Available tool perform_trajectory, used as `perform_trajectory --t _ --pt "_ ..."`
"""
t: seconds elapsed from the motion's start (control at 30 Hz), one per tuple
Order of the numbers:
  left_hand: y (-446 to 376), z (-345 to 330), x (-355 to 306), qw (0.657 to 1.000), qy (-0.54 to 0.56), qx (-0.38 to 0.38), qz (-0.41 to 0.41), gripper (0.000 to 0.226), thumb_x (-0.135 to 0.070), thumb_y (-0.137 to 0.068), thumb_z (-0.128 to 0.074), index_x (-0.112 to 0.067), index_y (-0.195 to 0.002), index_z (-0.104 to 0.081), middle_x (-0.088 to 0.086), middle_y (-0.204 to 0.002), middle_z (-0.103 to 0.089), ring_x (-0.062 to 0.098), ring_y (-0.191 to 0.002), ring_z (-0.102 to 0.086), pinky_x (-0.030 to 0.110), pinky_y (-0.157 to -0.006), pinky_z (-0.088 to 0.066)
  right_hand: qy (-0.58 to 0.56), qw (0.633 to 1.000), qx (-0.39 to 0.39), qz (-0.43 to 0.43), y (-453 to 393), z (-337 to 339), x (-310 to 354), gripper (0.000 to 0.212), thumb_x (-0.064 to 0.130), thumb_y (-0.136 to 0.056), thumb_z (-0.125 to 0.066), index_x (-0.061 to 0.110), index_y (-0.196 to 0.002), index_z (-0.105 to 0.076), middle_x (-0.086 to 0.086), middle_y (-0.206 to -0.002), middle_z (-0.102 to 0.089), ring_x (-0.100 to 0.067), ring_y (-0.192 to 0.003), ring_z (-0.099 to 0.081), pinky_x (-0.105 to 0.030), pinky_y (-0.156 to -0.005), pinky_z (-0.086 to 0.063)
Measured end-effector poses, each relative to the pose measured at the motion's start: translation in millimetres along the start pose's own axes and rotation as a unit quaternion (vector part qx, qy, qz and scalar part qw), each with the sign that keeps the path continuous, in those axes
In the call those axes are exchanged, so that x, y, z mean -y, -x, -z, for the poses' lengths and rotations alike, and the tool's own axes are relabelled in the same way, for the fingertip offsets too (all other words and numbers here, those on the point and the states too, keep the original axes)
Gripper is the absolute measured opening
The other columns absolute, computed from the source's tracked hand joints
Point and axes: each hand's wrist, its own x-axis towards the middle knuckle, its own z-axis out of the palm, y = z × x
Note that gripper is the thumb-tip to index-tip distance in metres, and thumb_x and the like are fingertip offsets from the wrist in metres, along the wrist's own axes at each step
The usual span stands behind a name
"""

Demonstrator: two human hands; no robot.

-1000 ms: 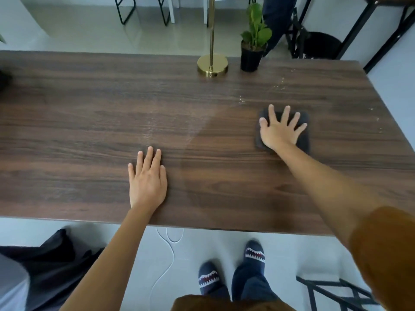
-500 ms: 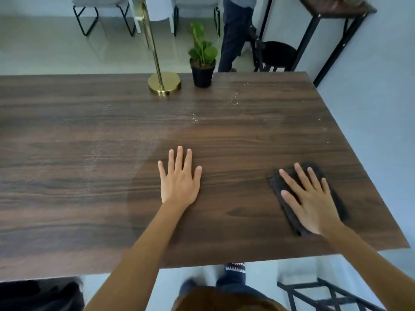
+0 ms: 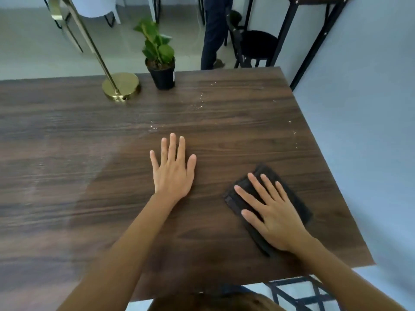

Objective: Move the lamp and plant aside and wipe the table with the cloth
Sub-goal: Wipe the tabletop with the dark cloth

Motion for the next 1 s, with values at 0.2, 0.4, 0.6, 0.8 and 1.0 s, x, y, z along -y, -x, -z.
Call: perform_trajectory --t 0.2,0.4,0.6,0.8,1.0 --pt "-9 -25 -26 0.999 -0.047 0.013 0.006 0.067 -0.058 -0.094 -0.007 -0.024 -0.152 0.000 -0.001 -0.162 0.004 0.023 -0.148 0.010 0.052 -0.119 0.002 0.003 0.970 -0.022 -0.241 -54 39 -123 0.059 0.063 -0.097 -0.008 0.046 -0.154 -0.001 -0.003 -0.166 -0.002 -0.032 -0.151 -0.002 -0.053 -0.121 -0.006" --pt "-9 -25 -28 0.999 -0.044 0.001 0.012 0.067 -0.059 -0.094 -0.011 -0.026 -0.152 -0.004 -0.003 -0.162 0.001 0.021 -0.148 0.008 0.051 -0.119 0.001 -0.050 0.963 -0.014 -0.265 -234 56 -93 0.062 0.057 -0.099 -0.012 0.034 -0.156 -0.001 -0.011 -0.165 0.007 -0.038 -0.150 0.006 -0.056 -0.119 0.002" --pt "-12 -19 -26 0.999 -0.028 0.037 0.010 0.067 -0.059 -0.093 -0.011 -0.028 -0.152 0.001 -0.006 -0.161 0.009 0.017 -0.147 0.014 0.049 -0.118 0.004 0.006 0.999 -0.036 -0.009 -160 31 -49 0.060 0.058 -0.099 -0.025 0.035 -0.154 -0.026 -0.010 -0.163 -0.021 -0.037 -0.146 -0.023 -0.049 -0.113 -0.026" --pt "-27 -7 12 0.998 -0.063 0.014 0.020 0.070 -0.063 -0.091 -0.009 -0.028 -0.152 -0.003 -0.005 -0.161 0.009 0.017 -0.147 0.013 0.050 -0.119 0.000 0.043 0.988 -0.027 -0.145 -152 50 -153 0.070 0.077 -0.090 -0.009 0.047 -0.153 -0.011 -0.003 -0.165 -0.013 -0.034 -0.148 -0.016 -0.057 -0.114 -0.018" --pt "-27 -10 14 0.997 -0.072 0.015 0.030 0.069 -0.065 -0.092 -0.011 -0.031 -0.152 -0.001 -0.005 -0.162 0.005 0.017 -0.148 0.013 0.051 -0.119 -0.002 -0.037 0.951 -0.020 -0.306 -347 84 -155 0.081 0.079 -0.087 -0.008 0.037 -0.156 -0.001 -0.012 -0.165 0.006 -0.045 -0.148 0.008 -0.061 -0.117 0.004"
